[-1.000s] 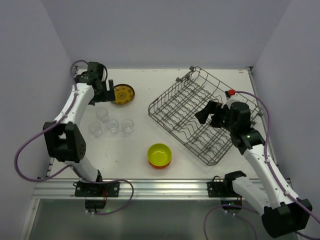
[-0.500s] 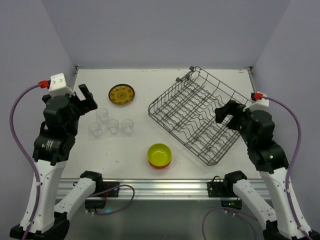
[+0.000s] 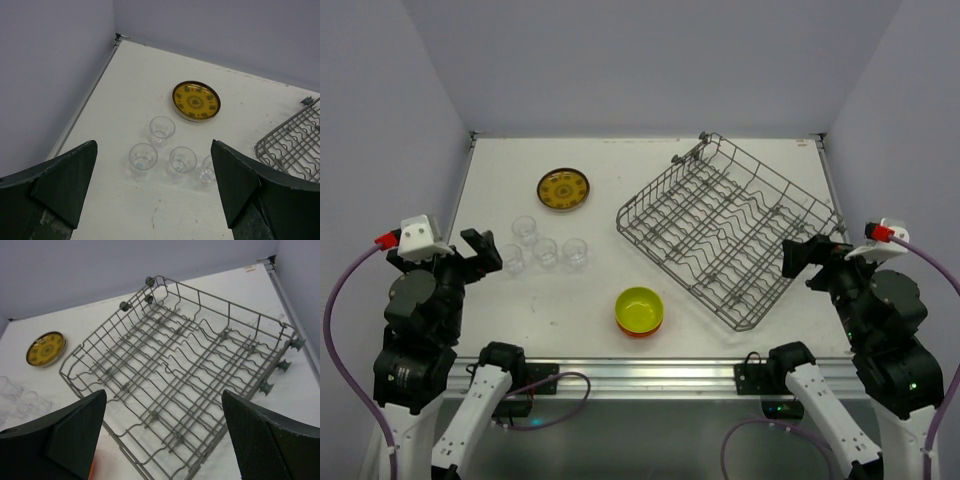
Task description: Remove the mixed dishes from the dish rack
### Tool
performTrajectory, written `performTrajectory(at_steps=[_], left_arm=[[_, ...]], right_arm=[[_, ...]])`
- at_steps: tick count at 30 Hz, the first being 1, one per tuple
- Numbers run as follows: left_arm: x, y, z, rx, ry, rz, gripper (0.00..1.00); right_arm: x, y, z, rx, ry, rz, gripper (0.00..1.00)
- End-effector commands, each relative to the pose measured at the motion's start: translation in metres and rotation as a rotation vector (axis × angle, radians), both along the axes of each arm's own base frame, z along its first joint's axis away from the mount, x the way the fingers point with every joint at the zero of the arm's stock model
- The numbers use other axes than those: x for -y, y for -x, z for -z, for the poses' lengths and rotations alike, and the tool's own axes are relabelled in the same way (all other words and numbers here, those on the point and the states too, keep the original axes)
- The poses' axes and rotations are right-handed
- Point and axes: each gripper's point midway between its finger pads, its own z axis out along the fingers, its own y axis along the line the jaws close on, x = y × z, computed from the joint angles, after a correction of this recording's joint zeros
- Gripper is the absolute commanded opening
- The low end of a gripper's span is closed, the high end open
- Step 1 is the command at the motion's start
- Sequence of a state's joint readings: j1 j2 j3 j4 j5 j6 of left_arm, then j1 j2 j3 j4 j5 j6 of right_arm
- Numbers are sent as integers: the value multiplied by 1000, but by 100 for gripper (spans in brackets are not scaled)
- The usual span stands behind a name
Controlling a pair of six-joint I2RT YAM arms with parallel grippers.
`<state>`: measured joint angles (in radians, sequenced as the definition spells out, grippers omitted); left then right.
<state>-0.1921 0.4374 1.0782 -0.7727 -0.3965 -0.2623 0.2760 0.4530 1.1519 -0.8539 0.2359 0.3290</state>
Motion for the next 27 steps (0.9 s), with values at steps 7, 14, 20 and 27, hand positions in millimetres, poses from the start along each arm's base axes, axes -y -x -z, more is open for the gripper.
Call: performTrajectory(at_steps=[7,14,20,27], left_arm=[[13,18,18,41,-3,103,100],[16,19,15,50,-21,131,100],[11,22,15,48,-24,107,100],[20,18,16,59,-17,153,100]], right_arm=[[20,39,11,58,104,2,99],[26,51,10,107,124,8,99],[30,49,1,117,118,33,99],[30,43,6,108,88,56,99]])
